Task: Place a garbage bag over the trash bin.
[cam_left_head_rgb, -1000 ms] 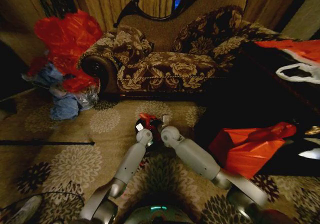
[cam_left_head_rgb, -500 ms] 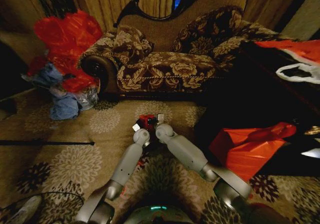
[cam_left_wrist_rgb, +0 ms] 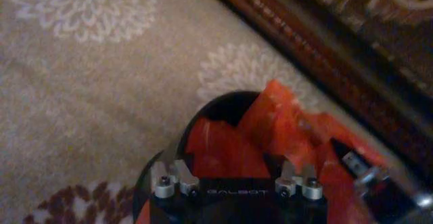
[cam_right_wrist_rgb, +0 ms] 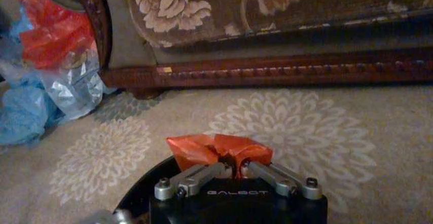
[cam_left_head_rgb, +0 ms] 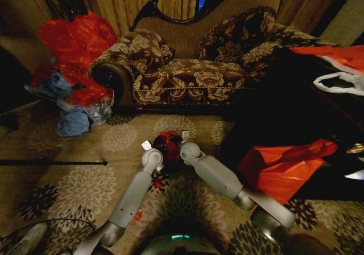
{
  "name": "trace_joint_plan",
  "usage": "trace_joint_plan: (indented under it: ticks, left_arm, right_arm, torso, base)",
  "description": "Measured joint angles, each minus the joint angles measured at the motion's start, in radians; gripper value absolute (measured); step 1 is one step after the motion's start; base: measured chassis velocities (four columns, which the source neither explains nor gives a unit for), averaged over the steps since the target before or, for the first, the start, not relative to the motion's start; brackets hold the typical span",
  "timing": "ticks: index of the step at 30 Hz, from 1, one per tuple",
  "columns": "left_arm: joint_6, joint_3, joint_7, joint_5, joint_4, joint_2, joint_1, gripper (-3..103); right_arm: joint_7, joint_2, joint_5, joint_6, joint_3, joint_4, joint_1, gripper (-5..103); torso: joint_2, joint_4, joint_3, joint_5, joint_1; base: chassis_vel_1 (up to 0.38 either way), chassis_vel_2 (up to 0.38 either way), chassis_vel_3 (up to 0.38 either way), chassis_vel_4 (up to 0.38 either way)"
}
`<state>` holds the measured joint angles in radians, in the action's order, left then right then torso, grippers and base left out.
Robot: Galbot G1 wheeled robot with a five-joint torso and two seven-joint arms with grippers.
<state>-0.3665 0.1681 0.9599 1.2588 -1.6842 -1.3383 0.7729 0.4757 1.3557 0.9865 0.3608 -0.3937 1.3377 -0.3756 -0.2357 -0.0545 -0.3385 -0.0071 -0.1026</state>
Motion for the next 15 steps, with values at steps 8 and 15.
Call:
trace_joint_plan:
  ticks: [8, 15]
  left_arm:
    - [-0.060, -0.022, -0.090, -0.167, -0.125, 0.058, 0.084, 96]
    - [-0.048, -0.014, -0.642, -0.792, -0.144, 0.193, 0.245, 100]
  right_arm:
    - [0.021, -0.051, 0.037, 0.004, 0.001, 0.078, -0.005, 0]
    - [0.030, -0.081, 0.046, -0.004, 0.025, 0.147, -0.047, 0]
  torso:
    - [0.000, -0.0001, 0.000, -0.0003, 0.000]
    - [0.000, 0.0007, 0.000, -0.0002, 0.000]
  base:
    - [0.000, 0.000, 0.000, 0.000]
    - [0.000, 0.000, 0.000, 0.000]
